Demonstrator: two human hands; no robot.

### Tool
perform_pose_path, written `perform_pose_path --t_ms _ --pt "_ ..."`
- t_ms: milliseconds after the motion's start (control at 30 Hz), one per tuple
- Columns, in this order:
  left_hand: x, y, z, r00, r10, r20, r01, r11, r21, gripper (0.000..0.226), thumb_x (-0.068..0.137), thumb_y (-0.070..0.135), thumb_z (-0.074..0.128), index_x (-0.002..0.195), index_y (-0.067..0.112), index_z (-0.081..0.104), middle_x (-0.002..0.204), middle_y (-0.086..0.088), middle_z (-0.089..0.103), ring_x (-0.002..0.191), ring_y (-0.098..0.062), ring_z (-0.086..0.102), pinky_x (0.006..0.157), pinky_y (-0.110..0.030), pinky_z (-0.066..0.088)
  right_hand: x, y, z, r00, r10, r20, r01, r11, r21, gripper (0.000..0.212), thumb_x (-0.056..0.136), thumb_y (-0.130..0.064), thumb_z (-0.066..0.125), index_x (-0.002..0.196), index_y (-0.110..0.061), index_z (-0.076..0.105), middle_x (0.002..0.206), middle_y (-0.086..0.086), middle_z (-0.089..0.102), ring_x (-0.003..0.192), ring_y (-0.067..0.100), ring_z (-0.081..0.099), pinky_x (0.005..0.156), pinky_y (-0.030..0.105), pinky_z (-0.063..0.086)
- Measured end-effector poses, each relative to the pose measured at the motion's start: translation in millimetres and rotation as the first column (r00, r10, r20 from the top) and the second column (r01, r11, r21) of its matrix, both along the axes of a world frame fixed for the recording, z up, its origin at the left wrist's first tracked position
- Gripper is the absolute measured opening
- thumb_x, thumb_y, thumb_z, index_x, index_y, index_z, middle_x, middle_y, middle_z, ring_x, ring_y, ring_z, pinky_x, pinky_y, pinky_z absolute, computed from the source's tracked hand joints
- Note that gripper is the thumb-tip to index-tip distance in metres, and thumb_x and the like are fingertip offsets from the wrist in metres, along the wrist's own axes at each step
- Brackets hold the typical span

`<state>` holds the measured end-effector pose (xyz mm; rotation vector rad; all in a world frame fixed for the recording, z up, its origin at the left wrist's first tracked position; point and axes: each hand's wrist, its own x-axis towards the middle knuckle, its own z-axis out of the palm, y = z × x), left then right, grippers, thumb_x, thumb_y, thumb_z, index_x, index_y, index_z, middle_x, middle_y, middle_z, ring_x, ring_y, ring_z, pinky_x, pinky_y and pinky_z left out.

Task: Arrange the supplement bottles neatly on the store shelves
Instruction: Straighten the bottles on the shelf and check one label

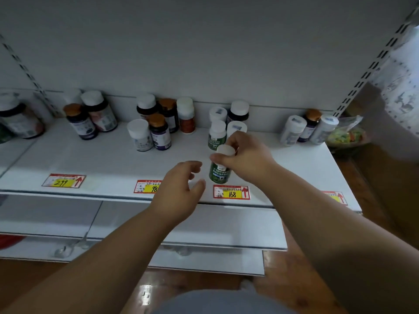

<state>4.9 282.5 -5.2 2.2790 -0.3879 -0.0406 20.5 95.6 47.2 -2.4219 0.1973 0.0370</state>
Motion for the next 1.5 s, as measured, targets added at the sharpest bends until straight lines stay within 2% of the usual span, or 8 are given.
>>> perform_pose_path --t_ms 200,667,800,900,1067,1200,1300,1500 --pt "27.7 -5.3 -10.0 0.998 -0.059 0.030 0.053 0.983 0.176 0.050 0.084 0.027 0.065 0.132 0.020 0.053 0.127 0.002 0.059 0.110 -0.016 0.056 0.095 -0.036 0.048 23.6 8.5 -13.9 0.999 0.042 -0.006 -0.042 0.990 -0.131 0.049 0.073 -0.057 0.074 0.098 -0.021 0.053 0.093 -0.003 0.058 0.083 0.015 0.056 0.072 0.034 0.051" --pt "35.4 3.4 -20.4 0.995 -0.092 0.045 0.082 0.979 0.186 0.047 0.083 0.024 0.064 0.129 0.019 0.056 0.121 0.002 0.063 0.104 -0.017 0.058 0.090 -0.036 0.050 14.4 15.5 -27.2 0.993 0.108 0.047 -0.098 0.980 -0.170 0.041 0.078 -0.054 0.068 0.101 -0.024 0.052 0.100 -0.004 0.053 0.087 0.016 0.051 0.072 0.028 0.042" --pt "32.2 6.5 -18.3 0.996 -0.080 0.050 0.070 0.984 0.166 0.047 0.082 0.023 0.065 0.128 0.019 0.056 0.121 0.001 0.062 0.106 -0.018 0.057 0.091 -0.038 0.049 8.1 15.3 -27.1 0.995 0.070 0.073 -0.059 0.989 -0.134 0.051 0.080 -0.058 0.064 0.116 -0.024 0.051 0.111 -0.005 0.052 0.097 0.014 0.052 0.082 0.031 0.045" --pt "29.8 5.4 -10.2 0.995 -0.044 0.085 0.034 0.993 0.111 0.048 0.082 0.023 0.066 0.129 0.020 0.055 0.122 0.002 0.060 0.107 -0.016 0.055 0.092 -0.037 0.048 1.7 6.2 -23.0 0.993 0.028 0.112 -0.014 0.992 -0.126 0.045 0.088 -0.056 0.055 0.121 -0.026 0.050 0.112 -0.008 0.052 0.096 0.010 0.053 0.085 0.031 0.047" --pt "26.9 -13.3 14.8 0.978 0.019 0.210 -0.032 0.998 0.061 0.050 0.081 0.027 0.068 0.128 0.022 0.052 0.121 0.004 0.056 0.109 -0.015 0.052 0.094 -0.037 0.046 -8.1 -34.4 -17.4 0.986 -0.058 0.160 0.076 0.991 -0.109 0.030 0.092 -0.047 0.054 0.116 -0.027 0.053 0.105 -0.012 0.051 0.086 0.006 0.053 0.067 0.018 0.038" --pt "26.0 -53.6 40.0 0.937 -0.048 0.346 0.023 0.997 0.076 0.044 0.083 0.029 0.066 0.124 0.019 0.054 0.113 0.001 0.057 0.105 -0.017 0.050 0.087 -0.032 0.043 -1.8 -90.9 -21.7 0.965 -0.186 0.186 0.216 0.964 -0.155 0.034 0.092 -0.045 0.055 0.119 -0.024 0.056 0.118 -0.006 0.054 0.089 0.011 0.058 0.074 0.025 0.043" --pt "28.4 -91.0 44.7 0.917 -0.112 0.382 0.078 0.992 0.104 0.042 0.085 0.039 0.056 0.122 0.019 0.055 0.112 0.003 0.057 0.101 -0.014 0.048 0.084 -0.028 0.040 10.2 -134.7 -21.7 0.953 -0.211 0.219 0.257 0.944 -0.206 0.041 0.092 -0.042 0.056 0.126 -0.021 0.055 0.132 0.001 0.050 0.105 0.022 0.060 0.086 0.035 0.050" --pt "31.3 -149.6 38.0 0.973 -0.083 0.214 0.070 0.995 0.069 0.043 0.090 0.037 0.056 0.131 0.028 0.047 0.121 0.011 0.046 0.112 -0.008 0.042 0.091 -0.024 0.035 45.9 -198.0 -20.0 0.984 -0.121 0.128 0.162 0.911 -0.379 0.055 0.093 -0.038 0.056 0.142 -0.018 0.042 0.141 0.007 0.039 0.126 0.030 0.047 0.100 0.039 0.043"
